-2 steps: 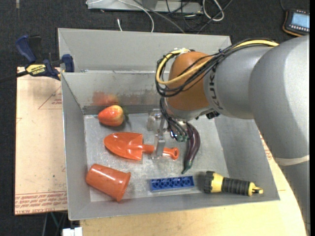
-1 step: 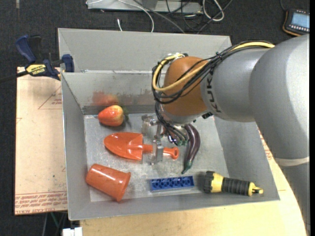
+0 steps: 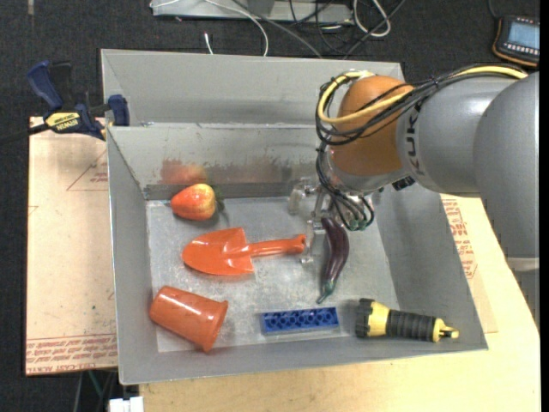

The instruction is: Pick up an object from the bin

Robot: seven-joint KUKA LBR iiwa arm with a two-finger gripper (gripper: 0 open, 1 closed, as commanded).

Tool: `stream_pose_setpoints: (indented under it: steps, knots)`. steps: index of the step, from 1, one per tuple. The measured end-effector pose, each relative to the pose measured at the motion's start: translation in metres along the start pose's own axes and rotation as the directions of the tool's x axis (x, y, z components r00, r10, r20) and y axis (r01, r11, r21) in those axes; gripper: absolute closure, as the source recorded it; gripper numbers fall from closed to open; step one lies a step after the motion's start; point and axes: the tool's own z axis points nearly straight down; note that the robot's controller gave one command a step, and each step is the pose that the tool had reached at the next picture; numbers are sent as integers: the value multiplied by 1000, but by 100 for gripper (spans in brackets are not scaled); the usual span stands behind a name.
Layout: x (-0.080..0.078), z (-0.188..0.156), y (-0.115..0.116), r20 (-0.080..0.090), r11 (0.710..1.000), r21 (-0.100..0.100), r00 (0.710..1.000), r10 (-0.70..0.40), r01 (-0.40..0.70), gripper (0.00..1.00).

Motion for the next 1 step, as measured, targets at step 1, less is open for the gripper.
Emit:
stream_pose_setpoints:
  steps: [1]
  knots:
    - [-14,4,85,-1,991,-3,991,-136,136,0]
